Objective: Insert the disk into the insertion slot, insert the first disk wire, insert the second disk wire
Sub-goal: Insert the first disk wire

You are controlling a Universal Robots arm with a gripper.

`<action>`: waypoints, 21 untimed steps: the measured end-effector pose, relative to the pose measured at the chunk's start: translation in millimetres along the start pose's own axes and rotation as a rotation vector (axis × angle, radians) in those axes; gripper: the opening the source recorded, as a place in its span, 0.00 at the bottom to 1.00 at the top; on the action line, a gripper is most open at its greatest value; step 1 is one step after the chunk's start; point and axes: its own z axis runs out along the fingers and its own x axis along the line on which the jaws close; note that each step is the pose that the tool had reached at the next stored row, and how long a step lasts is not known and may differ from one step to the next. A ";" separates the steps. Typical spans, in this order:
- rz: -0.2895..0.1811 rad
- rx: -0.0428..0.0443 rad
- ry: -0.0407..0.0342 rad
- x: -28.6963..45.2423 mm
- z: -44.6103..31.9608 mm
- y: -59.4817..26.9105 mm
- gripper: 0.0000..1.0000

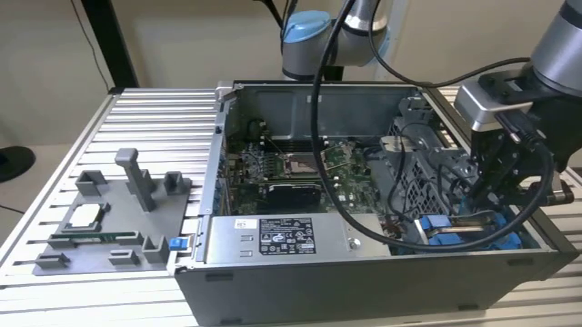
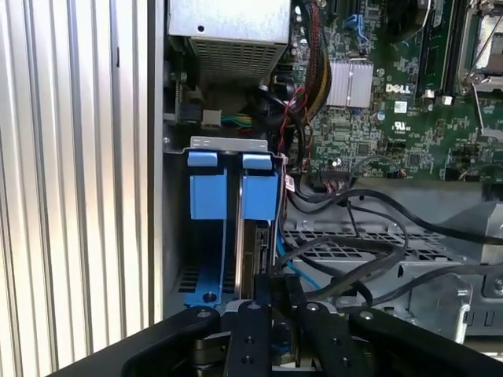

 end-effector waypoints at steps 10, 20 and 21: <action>0.008 0.0015 -0.0583 7.8 9.3 -7.8 0.00; 0.075 0.0093 -0.0524 12.0 14.6 -7.5 0.00; 0.075 0.0083 -0.0523 12.6 14.9 -7.3 0.00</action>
